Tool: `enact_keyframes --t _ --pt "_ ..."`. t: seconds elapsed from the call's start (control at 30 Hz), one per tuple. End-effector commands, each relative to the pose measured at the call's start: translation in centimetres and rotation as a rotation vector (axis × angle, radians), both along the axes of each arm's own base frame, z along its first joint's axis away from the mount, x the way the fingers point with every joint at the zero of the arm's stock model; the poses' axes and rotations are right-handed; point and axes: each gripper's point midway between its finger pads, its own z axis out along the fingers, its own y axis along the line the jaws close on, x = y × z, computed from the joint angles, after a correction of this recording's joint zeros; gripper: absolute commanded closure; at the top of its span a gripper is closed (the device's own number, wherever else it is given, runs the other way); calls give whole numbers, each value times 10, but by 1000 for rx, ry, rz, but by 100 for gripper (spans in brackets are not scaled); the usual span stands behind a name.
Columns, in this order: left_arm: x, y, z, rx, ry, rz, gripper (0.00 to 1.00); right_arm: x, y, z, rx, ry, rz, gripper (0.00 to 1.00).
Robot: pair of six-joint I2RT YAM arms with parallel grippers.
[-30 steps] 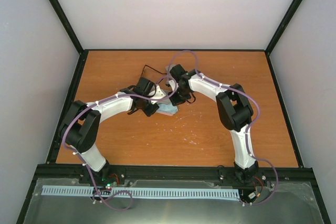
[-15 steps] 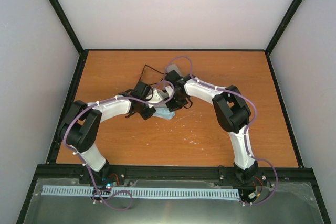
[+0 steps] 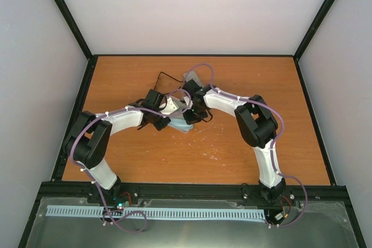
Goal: Organize the sunglasses
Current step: Place the glasses cleaning cloth in the sunglasses case.
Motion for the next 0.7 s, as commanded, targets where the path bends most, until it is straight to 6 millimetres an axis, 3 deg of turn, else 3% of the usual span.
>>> enact_keyframes --t 0.0,0.67 --pt "20 10 7 10 -62 15 99 -2 0 4 -16 -26 -23 97" --pt "53 9 15 0 -121 27 99 6 11 31 12 -174 -85 97"
